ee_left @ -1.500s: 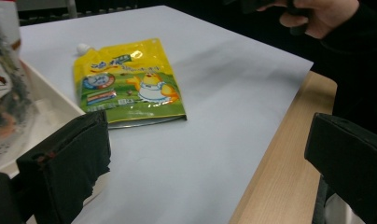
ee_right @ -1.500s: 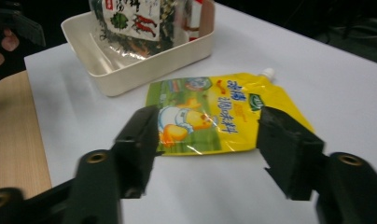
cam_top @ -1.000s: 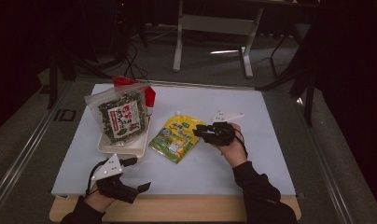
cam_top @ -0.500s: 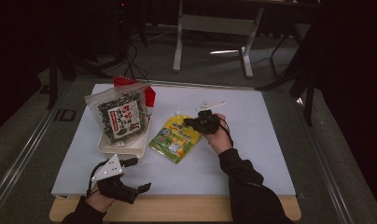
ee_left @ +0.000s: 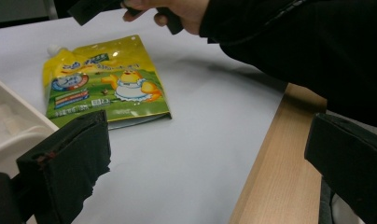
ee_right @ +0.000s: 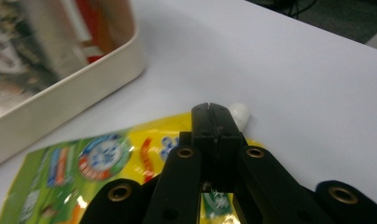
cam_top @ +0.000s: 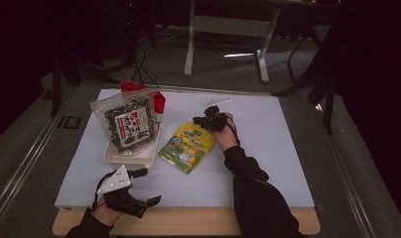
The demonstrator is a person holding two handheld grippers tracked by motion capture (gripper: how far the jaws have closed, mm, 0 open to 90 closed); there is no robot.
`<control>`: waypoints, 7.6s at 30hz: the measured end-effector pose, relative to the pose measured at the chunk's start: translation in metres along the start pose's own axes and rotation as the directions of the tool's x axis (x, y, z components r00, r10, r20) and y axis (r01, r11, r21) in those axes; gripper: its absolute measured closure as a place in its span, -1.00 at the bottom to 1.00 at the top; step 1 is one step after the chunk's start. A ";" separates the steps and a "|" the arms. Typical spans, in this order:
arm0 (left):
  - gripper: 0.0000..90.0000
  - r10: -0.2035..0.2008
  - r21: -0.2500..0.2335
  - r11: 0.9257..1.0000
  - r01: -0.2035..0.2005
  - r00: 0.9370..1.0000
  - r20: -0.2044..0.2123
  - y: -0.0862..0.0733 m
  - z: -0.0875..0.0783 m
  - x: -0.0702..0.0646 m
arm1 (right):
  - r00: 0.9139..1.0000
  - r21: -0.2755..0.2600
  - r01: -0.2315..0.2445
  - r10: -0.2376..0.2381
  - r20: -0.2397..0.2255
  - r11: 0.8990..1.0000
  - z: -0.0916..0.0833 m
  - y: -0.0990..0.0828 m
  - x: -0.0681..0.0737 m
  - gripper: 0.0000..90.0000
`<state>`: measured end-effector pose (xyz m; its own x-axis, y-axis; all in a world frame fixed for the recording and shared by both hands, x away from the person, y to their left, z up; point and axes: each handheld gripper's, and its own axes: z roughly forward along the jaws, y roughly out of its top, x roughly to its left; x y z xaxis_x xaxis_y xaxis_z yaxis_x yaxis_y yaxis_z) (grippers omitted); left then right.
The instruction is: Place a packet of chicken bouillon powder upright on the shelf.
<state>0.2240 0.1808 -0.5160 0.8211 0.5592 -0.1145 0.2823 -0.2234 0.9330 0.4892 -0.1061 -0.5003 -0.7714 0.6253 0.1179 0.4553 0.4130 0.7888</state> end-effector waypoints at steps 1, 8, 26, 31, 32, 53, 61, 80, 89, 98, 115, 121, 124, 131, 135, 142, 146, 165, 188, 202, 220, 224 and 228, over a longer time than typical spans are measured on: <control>-0.97 -0.001 0.000 1.000 0.001 1.000 0.001 0.000 0.000 0.000 | 1.000 0.002 -0.006 0.006 0.004 1.000 0.003 0.001 -0.002 1.00; -0.97 0.006 0.002 1.000 -0.006 1.000 0.004 0.000 0.000 -0.002 | 0.996 0.031 -0.043 0.041 0.079 0.999 0.025 0.007 -0.014 1.00; -0.97 0.001 0.003 1.000 -0.001 1.000 0.017 0.000 -0.001 -0.003 | 0.978 0.124 -0.147 0.125 0.168 0.981 0.060 0.002 -0.024 1.00; -0.97 0.003 0.003 1.000 -0.003 1.000 0.019 0.000 -0.001 -0.003 | 0.979 0.130 -0.143 0.121 0.162 0.981 0.063 -0.002 -0.024 1.00; -0.97 0.001 0.002 1.000 -0.001 1.000 0.021 0.000 -0.001 -0.003 | 0.980 0.127 -0.148 0.128 0.156 0.981 0.063 -0.002 -0.024 1.00; -0.97 0.005 0.001 1.000 -0.005 1.000 0.018 0.002 0.001 -0.004 | 0.998 0.153 -0.026 0.033 -0.045 0.988 0.050 -0.022 0.014 1.00; -0.97 0.011 0.003 1.000 -0.011 1.000 0.013 0.003 0.002 -0.005 | 0.991 0.178 0.071 -0.050 -0.121 0.981 0.045 -0.028 0.045 1.00; -0.97 0.036 -0.010 0.999 -0.036 0.999 0.009 0.002 0.004 -0.005 | 0.988 0.124 0.125 -0.111 -0.111 0.984 -0.016 -0.020 0.060 0.72; -0.97 0.044 -0.014 0.999 -0.043 0.999 0.021 0.001 0.005 -0.005 | 0.994 0.133 0.090 -0.080 -0.079 0.987 -0.055 -0.031 0.047 0.43; -0.97 0.044 -0.014 0.999 -0.043 0.999 0.032 0.001 0.006 -0.004 | 0.998 0.185 -0.013 0.023 -0.051 0.983 -0.069 -0.055 0.034 0.20; -0.97 0.043 -0.003 0.999 -0.043 0.998 0.036 -0.001 0.008 -0.002 | 0.990 0.291 -0.075 0.106 -0.091 0.954 -0.047 -0.067 0.023 0.08; -0.97 0.042 0.001 0.999 -0.042 0.998 0.036 -0.002 0.009 -0.002 | 0.982 0.313 -0.073 0.123 -0.145 0.947 -0.043 -0.067 0.026 0.30; -0.97 0.042 0.004 0.999 -0.042 0.998 0.037 -0.002 0.009 -0.002 | 0.975 0.326 -0.077 0.140 -0.173 0.942 -0.039 -0.066 0.027 0.42; -0.97 0.044 0.009 0.999 -0.044 0.998 0.037 -0.003 0.010 -0.002 | 0.966 0.341 -0.097 0.171 -0.193 0.935 -0.032 -0.065 0.030 0.85; -0.97 0.044 0.009 0.999 -0.044 0.999 0.018 -0.002 0.010 -0.001 | 0.980 0.329 -0.046 0.108 -0.170 0.943 -0.038 -0.056 0.043 1.00; -0.85 -0.036 0.032 0.999 0.036 0.999 0.001 0.002 0.009 0.004 | 0.982 0.239 0.002 0.044 -0.184 0.971 -0.065 -0.045 0.054 1.00; -0.83 -0.053 0.066 0.996 0.056 0.998 -0.039 0.008 0.011 0.005 | 0.982 0.207 0.044 -0.004 -0.191 0.977 -0.078 -0.039 0.063 1.00; -0.45 -0.057 0.066 0.996 0.063 0.994 -0.091 0.038 0.014 0.037 | 0.937 0.031 0.248 -0.232 -0.263 0.968 -0.137 -0.014 0.129 1.00; 0.97 -0.007 0.019 1.000 0.007 1.000 -0.001 0.041 0.004 0.041 | 0.922 0.036 0.252 -0.229 -0.312 0.967 -0.139 -0.023 0.133 0.80; 0.96 0.009 -0.021 1.000 -0.008 1.000 0.023 0.040 -0.007 0.034 | 0.910 0.055 0.270 -0.236 -0.342 0.961 -0.132 -0.024 0.146 1.00; -0.68 -0.050 -0.014 0.999 0.050 0.999 0.017 0.029 0.009 0.019 | 0.918 -0.068 0.289 -0.296 -0.264 0.955 -0.169 0.019 0.131 1.00; -0.92 -0.026 0.011 1.000 0.026 1.000 0.006 0.025 0.017 0.011 | 0.917 -0.092 0.297 -0.311 -0.249 0.950 -0.169 0.033 0.130 1.00; -0.95 -0.018 0.031 0.999 0.017 0.999 0.045 0.019 0.023 0.003 | 0.913 -0.095 0.307 -0.322 -0.252 0.947 -0.161 0.045 0.132 1.00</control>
<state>0.2438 0.1597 -0.5066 0.8374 0.5264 -0.1470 0.3115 -0.2388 0.9198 0.3359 -0.1114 -0.3518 -0.9626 0.2708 0.0063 0.1517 0.5199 0.8407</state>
